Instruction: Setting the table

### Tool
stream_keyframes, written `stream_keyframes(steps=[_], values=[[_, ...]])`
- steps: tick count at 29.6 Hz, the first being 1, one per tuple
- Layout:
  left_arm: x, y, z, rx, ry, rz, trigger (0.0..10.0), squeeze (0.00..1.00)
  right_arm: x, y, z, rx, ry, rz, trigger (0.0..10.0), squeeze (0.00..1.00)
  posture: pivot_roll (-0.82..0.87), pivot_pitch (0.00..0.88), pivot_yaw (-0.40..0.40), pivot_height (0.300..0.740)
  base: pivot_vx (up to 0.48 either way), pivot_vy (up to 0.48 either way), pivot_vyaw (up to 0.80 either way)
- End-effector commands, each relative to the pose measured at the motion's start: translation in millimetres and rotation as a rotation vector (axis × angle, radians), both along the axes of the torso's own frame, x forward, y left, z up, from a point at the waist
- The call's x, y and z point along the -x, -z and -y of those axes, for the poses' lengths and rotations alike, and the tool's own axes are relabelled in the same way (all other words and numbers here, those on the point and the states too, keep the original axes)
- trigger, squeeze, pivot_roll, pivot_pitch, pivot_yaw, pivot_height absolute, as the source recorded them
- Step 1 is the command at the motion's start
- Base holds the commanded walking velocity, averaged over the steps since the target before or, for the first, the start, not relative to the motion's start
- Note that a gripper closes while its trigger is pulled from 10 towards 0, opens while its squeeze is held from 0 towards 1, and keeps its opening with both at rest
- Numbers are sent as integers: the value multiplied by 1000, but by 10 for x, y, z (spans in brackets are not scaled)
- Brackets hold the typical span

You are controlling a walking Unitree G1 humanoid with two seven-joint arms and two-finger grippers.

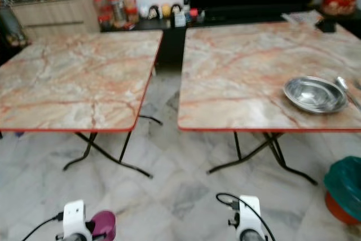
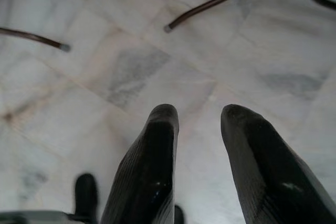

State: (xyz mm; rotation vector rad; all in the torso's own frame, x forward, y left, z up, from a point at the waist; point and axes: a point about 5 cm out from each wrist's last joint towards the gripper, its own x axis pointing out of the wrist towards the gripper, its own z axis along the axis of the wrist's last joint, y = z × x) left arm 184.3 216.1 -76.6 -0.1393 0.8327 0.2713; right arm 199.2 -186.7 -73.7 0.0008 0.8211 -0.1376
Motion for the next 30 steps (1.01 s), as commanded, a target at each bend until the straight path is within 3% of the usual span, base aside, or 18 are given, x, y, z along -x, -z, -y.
stream_keyframes(steps=[1,9,17,30], values=[[-79,-30,52,11,0,23,10000,0,56,15,110,13,26,-14,10000,0,-16,0,60,740,0,0,0],[-50,-8,75,-8,32,-3,10000,0,46,6,128,19,32,-9,10000,0,-28,1,65,740,0,0,0],[14,15,36,-19,19,-17,10000,0,59,10,122,34,-1,-7,10000,0,-32,0,65,740,0,-308,568],[81,33,-24,-28,8,-26,10000,0,55,5,141,34,9,-7,10000,0,-39,0,66,740,0,-356,0]])
